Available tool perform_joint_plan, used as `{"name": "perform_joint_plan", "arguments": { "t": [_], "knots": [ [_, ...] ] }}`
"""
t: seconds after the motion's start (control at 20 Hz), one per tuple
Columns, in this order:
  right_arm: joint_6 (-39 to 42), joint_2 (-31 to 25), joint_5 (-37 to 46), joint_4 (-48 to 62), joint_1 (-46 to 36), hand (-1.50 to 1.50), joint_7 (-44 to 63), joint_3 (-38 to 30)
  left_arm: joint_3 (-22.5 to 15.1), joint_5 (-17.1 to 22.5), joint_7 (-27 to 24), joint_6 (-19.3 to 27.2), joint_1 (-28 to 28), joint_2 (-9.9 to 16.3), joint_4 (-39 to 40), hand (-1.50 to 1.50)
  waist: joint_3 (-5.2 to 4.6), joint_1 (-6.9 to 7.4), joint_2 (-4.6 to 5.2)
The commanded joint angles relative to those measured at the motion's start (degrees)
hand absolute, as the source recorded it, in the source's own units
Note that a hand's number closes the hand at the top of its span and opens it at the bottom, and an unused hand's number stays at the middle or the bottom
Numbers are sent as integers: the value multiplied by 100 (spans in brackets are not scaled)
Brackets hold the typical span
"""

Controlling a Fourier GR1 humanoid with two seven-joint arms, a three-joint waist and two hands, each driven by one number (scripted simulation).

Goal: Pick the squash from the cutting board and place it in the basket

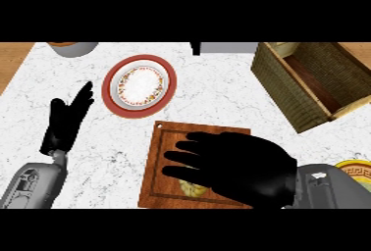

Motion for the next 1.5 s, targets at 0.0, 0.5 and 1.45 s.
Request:
{"name": "perform_joint_plan", "arguments": {
  "t": [0.0,0.5,1.45],
  "knots": [
    [22,-123,507,374,242,-150,-793,-181,78,-69,-9,-66,-86,-126,68,0,1,-4,4],
    [-137,838,1697,966,560,-150,-974,316,208,-290,-170,-205,344,-236,-128,0,-1,3,-4],
    [-890,1623,3425,1968,1237,-150,-2092,479,371,-690,-2,-299,496,-532,-502,0,0,1,-6]
  ]
}}
